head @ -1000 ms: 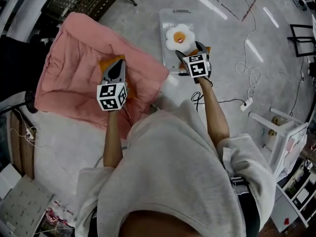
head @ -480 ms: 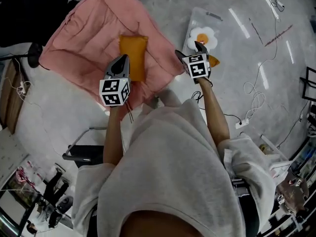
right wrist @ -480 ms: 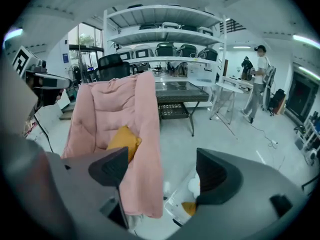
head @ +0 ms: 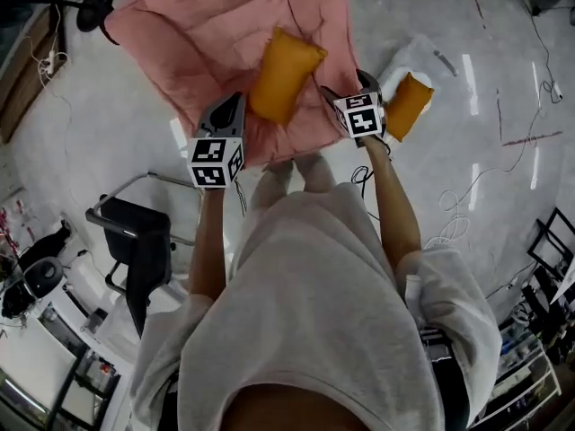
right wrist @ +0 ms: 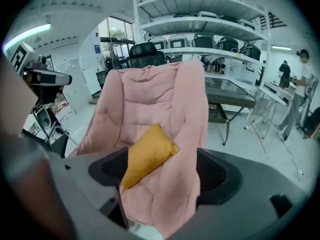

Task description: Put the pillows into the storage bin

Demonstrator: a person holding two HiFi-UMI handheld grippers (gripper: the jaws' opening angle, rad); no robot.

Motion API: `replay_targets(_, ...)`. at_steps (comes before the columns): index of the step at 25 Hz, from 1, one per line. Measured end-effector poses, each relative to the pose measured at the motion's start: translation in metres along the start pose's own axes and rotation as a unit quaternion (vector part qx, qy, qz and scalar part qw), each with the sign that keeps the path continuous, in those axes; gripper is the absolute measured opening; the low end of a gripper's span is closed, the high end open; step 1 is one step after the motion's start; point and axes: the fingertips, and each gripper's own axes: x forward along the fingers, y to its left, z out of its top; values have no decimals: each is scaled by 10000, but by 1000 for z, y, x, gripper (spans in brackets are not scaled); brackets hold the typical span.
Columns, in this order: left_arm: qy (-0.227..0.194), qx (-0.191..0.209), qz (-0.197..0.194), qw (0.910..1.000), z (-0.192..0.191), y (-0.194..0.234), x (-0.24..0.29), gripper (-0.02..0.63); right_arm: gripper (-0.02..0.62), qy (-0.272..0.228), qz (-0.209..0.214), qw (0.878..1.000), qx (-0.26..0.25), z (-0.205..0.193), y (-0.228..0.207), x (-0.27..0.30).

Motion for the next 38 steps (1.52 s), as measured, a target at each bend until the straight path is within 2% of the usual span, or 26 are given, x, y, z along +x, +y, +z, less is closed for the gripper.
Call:
replay_targets(6,29,-364,297,9989,-21,40,-1,14,426,142,368,9981,-478,26,29,54)
replay_targets(13,71,-714,412,9966,-32,65,20,14,450,457,797,9912,-948,43,46,120)
replay_targets(18,172,-914,351,9950,-42,67,39,13,469,912,1146,9790,-1420,33,53,165)
replay_targets(23,265,-1076,331,9933,-49,70,58,12,477,1461,1306,9642,-1786,22,45,207)
replay_targets(32,446,-1297,446,9895,-69,91,60,14,509,2073,1424,9455,-2067,8,41,267)
replay_targets(38,567,-1389,448,9877,-84,95,57,14,531,2465,1650,9384,-1774,3,35,289)
